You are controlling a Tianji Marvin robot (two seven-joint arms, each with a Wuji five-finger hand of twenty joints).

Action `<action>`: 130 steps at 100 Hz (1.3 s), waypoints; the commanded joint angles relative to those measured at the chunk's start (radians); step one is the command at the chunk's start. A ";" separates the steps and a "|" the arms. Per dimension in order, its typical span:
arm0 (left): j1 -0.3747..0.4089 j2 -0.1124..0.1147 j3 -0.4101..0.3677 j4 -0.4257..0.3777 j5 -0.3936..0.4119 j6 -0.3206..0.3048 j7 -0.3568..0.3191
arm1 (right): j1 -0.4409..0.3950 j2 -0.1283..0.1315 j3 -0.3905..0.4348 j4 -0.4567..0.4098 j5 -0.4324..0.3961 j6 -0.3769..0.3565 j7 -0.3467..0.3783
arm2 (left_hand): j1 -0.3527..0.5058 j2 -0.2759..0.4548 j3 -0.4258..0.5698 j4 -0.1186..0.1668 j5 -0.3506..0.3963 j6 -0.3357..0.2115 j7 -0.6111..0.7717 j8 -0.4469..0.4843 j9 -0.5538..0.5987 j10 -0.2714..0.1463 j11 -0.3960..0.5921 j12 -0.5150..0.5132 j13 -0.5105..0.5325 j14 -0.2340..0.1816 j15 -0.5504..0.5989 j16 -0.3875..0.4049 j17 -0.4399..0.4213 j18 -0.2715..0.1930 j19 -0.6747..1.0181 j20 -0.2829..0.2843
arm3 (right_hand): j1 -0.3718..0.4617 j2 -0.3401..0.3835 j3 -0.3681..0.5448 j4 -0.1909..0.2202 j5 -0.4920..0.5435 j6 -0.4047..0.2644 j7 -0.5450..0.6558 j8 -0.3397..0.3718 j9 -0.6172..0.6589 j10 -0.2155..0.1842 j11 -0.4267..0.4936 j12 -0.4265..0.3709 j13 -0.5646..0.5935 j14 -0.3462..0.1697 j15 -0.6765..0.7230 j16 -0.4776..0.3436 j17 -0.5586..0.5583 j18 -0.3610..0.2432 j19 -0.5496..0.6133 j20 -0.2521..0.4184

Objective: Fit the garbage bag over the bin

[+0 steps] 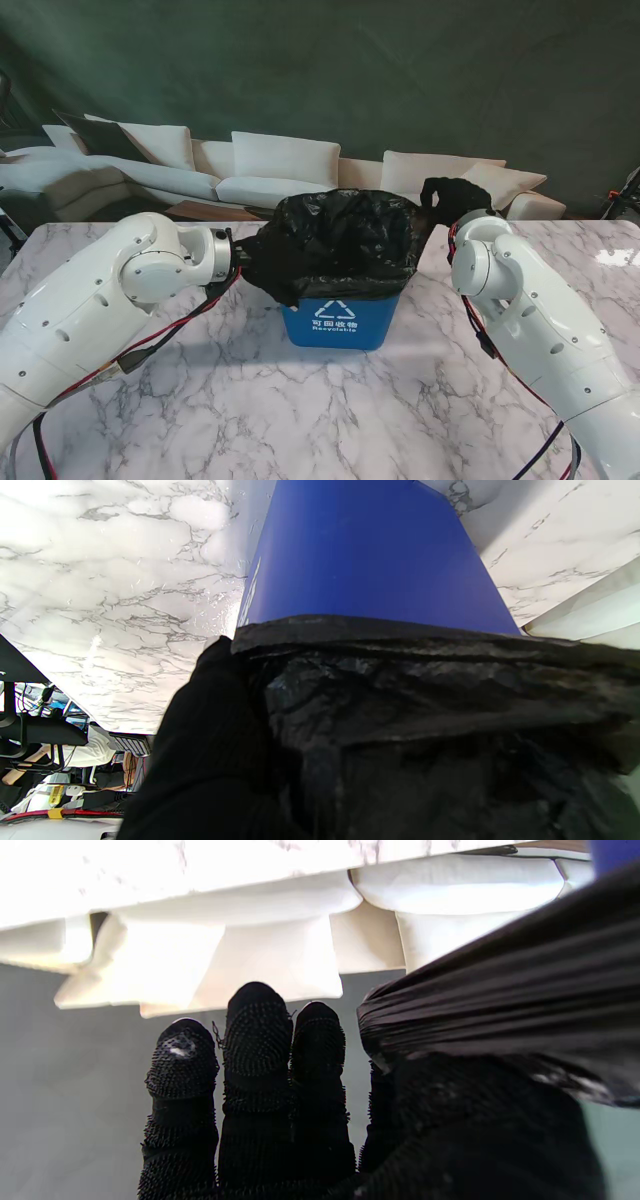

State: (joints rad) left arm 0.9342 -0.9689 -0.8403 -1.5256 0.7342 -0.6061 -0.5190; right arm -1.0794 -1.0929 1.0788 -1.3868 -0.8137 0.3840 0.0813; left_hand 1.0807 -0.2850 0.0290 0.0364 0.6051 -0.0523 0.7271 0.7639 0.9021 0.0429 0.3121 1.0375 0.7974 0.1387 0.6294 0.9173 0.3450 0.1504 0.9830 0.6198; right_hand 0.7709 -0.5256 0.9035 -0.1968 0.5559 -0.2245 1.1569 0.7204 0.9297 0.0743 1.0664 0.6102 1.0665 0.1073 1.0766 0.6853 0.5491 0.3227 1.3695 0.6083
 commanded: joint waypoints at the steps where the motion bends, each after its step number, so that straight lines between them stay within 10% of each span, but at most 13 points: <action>1: 0.012 -0.001 0.020 0.018 0.008 -0.006 -0.027 | 0.001 -0.008 -0.008 0.033 0.008 0.028 -0.001 | 0.151 0.063 0.088 0.031 0.041 -0.036 0.009 0.006 0.024 0.001 0.022 0.005 0.002 0.011 0.028 0.003 -0.002 0.020 0.030 0.023 | 0.054 0.030 0.038 -0.012 -0.019 -0.027 0.023 -0.007 0.019 0.010 0.043 0.011 0.026 0.019 0.034 0.016 -0.006 0.011 0.045 0.021; 31: 0.007 -0.002 0.029 0.021 0.004 -0.004 -0.023 | 0.004 -0.010 -0.032 0.075 0.042 0.044 0.007 | 0.151 0.063 0.088 0.031 0.042 -0.036 0.010 0.005 0.025 0.003 0.023 0.005 0.003 0.012 0.030 0.003 -0.003 0.019 0.029 0.023 | 0.056 0.076 -0.021 0.001 -0.017 -0.001 -0.038 -0.096 0.019 -0.009 0.004 0.020 0.001 0.019 0.002 -0.003 -0.034 0.011 0.044 0.029; 50: 0.002 -0.002 0.037 0.022 0.000 0.000 -0.026 | -0.032 -0.006 0.003 0.057 0.042 0.045 0.011 | 0.150 0.063 0.088 0.031 0.041 -0.038 0.010 0.005 0.025 0.002 0.023 0.005 0.002 0.012 0.029 0.003 -0.002 0.019 0.029 0.023 | -0.042 0.230 -0.263 0.082 -0.127 0.175 -0.404 -0.392 -0.271 0.020 -0.396 -0.155 -0.316 0.036 -0.529 -0.177 -0.279 0.016 -0.190 -0.046; 67: -0.001 -0.001 0.041 0.021 -0.003 0.003 -0.031 | -0.063 -0.005 0.051 0.054 0.031 0.051 -0.009 | 0.149 0.062 0.088 0.031 0.040 -0.037 0.009 0.004 0.025 0.004 0.023 0.004 0.003 0.012 0.030 0.003 -0.001 0.019 0.030 0.024 | -0.077 0.309 -0.358 0.135 -0.230 0.204 -0.658 -0.342 -0.492 0.040 -0.526 -0.297 -0.510 0.038 -0.747 -0.291 -0.413 0.002 -0.347 -0.086; 101: -0.010 0.000 0.054 0.022 -0.011 0.006 -0.039 | -0.129 -0.002 0.161 0.040 -0.085 0.010 -0.118 | 0.150 0.063 0.089 0.032 0.041 -0.036 0.009 0.004 0.024 0.003 0.023 0.003 0.004 0.011 0.030 0.003 -0.001 0.019 0.029 0.024 | 0.007 0.382 -0.348 0.147 -0.328 0.221 -0.674 -0.354 -0.595 0.044 -0.518 -0.306 -0.584 0.035 -0.786 -0.318 -0.455 -0.011 -0.392 -0.090; 130: -0.014 0.000 0.059 0.022 -0.014 0.009 -0.043 | -0.178 0.021 0.215 -0.017 -0.176 -0.047 -0.056 | 0.149 0.062 0.089 0.032 0.043 -0.037 0.009 0.004 0.025 0.007 0.025 0.003 0.004 0.012 0.032 0.004 -0.001 0.019 0.031 0.025 | -0.199 0.237 -0.459 0.126 -0.448 0.167 -0.740 -0.423 -0.658 -0.007 -0.606 -0.355 -0.629 0.024 -0.878 -0.387 -0.499 -0.017 -0.477 -0.128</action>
State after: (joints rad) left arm 0.9066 -0.9711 -0.8008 -1.5225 0.7133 -0.5946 -0.5303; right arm -1.2625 -1.0832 1.2984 -1.4217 -0.9852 0.3161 0.0146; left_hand 1.0789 -0.2664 0.0319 0.0364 0.6043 -0.0392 0.7187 0.7635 0.9022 0.0429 0.3121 1.0374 0.7974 0.1407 0.6301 0.9173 0.3450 0.1504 0.9832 0.6202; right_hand 0.6159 -0.2698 0.4518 -0.0969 0.1605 -0.0377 0.4515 0.3265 0.3198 0.0742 0.4971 0.2696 0.4689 0.1372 0.2365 0.3159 0.0792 0.3144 0.9252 0.4989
